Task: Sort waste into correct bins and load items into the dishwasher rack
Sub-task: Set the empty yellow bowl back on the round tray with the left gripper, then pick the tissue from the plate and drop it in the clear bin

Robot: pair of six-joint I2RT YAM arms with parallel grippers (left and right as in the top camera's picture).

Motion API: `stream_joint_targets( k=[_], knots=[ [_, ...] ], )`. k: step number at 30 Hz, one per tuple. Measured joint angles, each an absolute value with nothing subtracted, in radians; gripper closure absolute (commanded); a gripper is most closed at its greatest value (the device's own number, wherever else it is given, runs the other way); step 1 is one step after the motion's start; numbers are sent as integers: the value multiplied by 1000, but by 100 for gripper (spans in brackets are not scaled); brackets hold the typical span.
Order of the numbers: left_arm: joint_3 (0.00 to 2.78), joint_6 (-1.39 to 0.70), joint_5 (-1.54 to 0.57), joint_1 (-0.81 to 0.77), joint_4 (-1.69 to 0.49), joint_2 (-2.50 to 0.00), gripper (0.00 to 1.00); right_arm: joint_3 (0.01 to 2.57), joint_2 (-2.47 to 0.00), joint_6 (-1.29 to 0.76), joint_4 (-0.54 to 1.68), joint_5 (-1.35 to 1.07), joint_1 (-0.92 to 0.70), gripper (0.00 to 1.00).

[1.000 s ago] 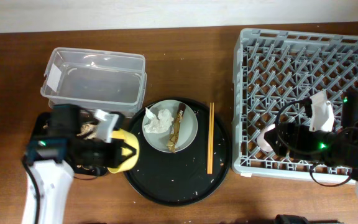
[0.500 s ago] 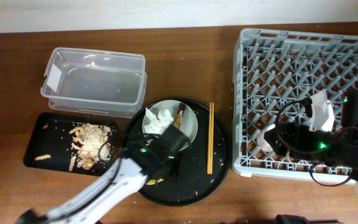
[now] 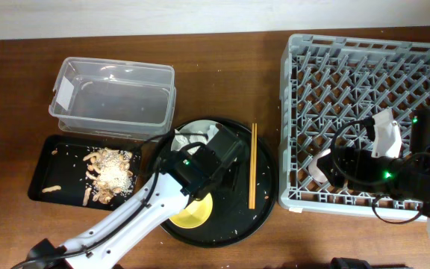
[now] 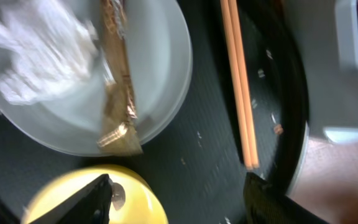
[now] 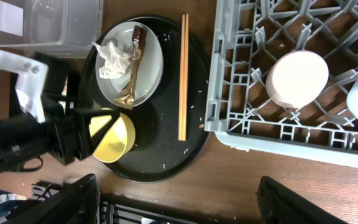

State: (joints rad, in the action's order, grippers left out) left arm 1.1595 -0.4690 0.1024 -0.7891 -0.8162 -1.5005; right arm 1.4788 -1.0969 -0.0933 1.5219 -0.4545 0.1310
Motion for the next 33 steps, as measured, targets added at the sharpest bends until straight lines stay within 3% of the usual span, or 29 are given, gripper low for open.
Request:
stream_joint_targets(
  k=[8, 13, 17, 19, 21, 22, 33],
  knots=[
    [1159, -395, 286, -679, -625, -1642, 33, 1478, -1097, -93, 1523, -455, 131, 17],
    [1159, -350, 191, -501, -528, -1759, 33, 1478, -1097, -93, 1524, -455, 131, 17],
    [1159, -308, 124, -486, -500, -1792, 34, 1478, -1097, -93, 1524, -455, 131, 17],
    [1160, -301, 100, -487, -500, -1825, 54, 1478, -1097, -93, 1525, -455, 131, 18],
    [1160, -289, 84, -487, -509, -1864, 89, 1478, -1097, -94, 1526, -455, 131, 17],
    [1159, -292, 79, -487, -512, -1875, 100, 1478, -1097, -93, 1526, -455, 131, 17],
    [1519, -260, 124, -484, -854, -1743, 100, 1478, -1097, -93, 1530, -455, 131, 17]
  ],
)
